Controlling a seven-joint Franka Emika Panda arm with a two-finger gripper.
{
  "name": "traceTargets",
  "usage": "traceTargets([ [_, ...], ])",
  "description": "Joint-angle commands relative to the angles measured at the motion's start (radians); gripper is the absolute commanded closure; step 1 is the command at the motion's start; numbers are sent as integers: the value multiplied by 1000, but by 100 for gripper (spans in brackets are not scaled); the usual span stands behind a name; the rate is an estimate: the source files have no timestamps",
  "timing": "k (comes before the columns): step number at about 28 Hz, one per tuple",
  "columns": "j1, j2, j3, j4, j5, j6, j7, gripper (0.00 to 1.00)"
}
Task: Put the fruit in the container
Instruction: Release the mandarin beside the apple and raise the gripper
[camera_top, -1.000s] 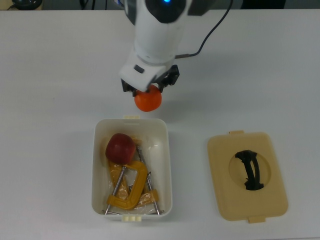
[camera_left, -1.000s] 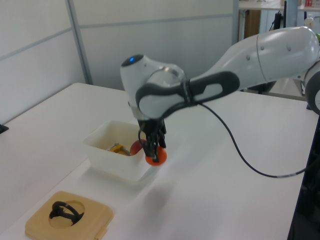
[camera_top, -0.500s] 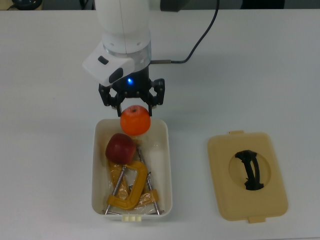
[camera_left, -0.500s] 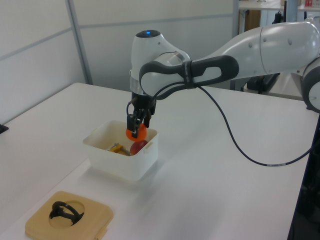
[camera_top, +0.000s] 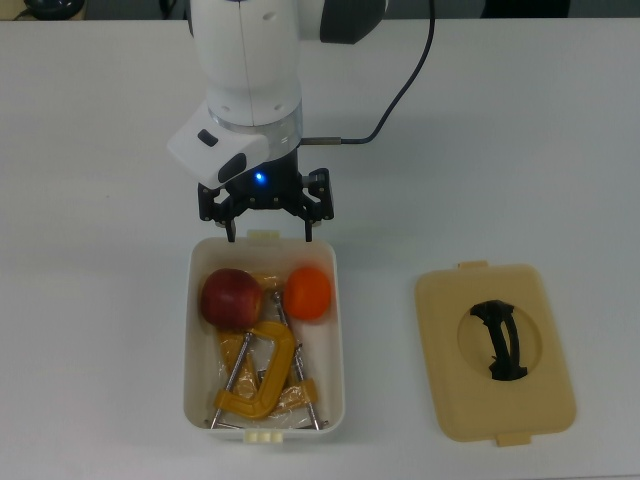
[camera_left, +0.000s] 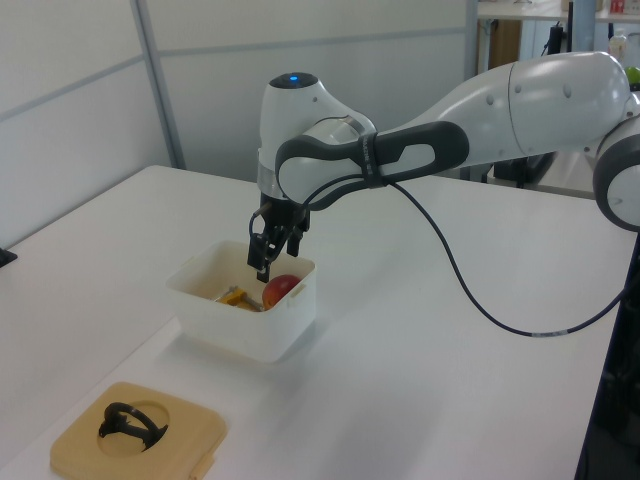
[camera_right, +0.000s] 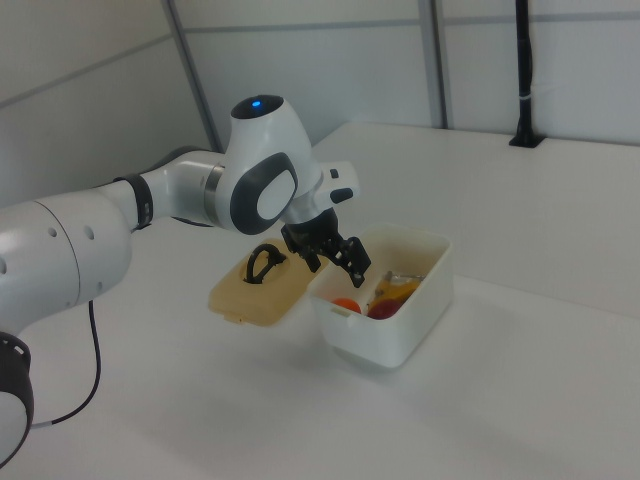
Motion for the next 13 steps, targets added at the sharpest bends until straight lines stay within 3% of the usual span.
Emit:
traceTargets([
  [1,7,-16,-26,-1,-6,-23,13,0],
  [7,-6,-38,-60,-1,-36,-131,-25,0],
  [13,-39,-50,-59,3,-51,-212,-124,0],
])
